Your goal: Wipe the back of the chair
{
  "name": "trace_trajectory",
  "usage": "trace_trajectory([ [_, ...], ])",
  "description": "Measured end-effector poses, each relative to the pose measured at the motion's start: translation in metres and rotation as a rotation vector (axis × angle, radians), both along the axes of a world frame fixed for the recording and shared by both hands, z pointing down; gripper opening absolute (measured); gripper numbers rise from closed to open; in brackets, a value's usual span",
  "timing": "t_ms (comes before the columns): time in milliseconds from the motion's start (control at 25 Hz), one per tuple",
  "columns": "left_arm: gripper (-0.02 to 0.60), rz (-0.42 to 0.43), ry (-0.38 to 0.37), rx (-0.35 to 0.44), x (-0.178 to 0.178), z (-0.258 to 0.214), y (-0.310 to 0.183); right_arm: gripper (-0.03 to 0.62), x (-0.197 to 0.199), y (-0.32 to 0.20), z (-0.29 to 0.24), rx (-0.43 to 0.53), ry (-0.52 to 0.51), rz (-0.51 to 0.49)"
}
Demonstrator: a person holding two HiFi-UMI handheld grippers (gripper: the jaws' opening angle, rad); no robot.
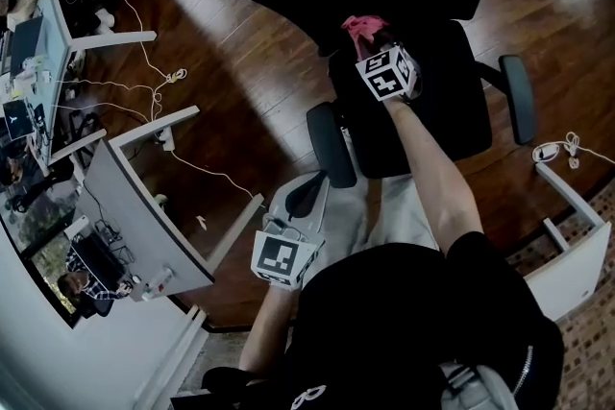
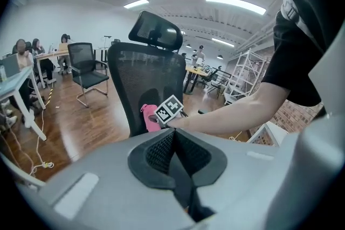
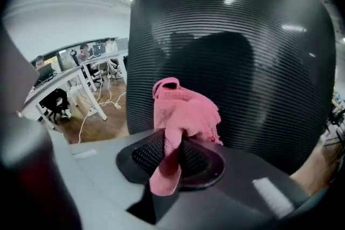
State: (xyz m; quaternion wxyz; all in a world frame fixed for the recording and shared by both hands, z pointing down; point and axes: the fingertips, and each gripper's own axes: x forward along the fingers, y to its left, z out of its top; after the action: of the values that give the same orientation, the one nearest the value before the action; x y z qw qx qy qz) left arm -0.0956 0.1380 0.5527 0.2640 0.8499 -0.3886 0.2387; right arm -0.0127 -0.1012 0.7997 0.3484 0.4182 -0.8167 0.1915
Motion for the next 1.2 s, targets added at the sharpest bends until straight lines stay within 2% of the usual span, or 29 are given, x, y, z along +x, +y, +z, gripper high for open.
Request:
trace_trajectory([
  [120, -0.008, -0.021, 0.002, 0.017, -0.018, -0.003, 0.001, 0.071, -0.049, 0.011, -0.006, 0.001, -0.016, -0.076],
  [240, -0.008, -0.038, 0.005, 0.024, -0.033, -0.003, 0.003, 0.071, -0.077, 0.017, -0.007, -0.003, -0.016, -0.128],
  [440, -0.008, -0.057, 0.008, 0.030, -0.055, -0.009, 0.005, 0.071, -0.087, 0.022, -0.006, -0.017, 0.010, -0.138],
  [680, -0.008, -0.057, 0.023, 0.066, -0.061, -0.011, 0.007, 0.071, -0.086, 0.024, -0.031, 0.011, 0.001, -0.136],
  [760, -0.008, -0.055, 0.031, 0.082, -0.060, -0.018, 0.008, 0.071, -0.091, 0.020, -0.060, 0.053, -0.019, -0.143],
  [880, -0.008, -0.054, 0.041, 0.088, -0.060, -0.028, 0.007, 0.071, -0.110, -0.001, -0.132, 0.144, -0.086, -0.162],
  [1040, -0.008, -0.064, 0.057, 0.119, -0.059, -0.040, -0.005, 0.071, -0.145, -0.035, -0.240, 0.263, -0.151, -0.240],
  [1200, -0.008, -0.082, 0.067, 0.161, -0.058, -0.053, -0.018, 0.071, -0.166, -0.043, -0.312, 0.335, -0.171, -0.299],
])
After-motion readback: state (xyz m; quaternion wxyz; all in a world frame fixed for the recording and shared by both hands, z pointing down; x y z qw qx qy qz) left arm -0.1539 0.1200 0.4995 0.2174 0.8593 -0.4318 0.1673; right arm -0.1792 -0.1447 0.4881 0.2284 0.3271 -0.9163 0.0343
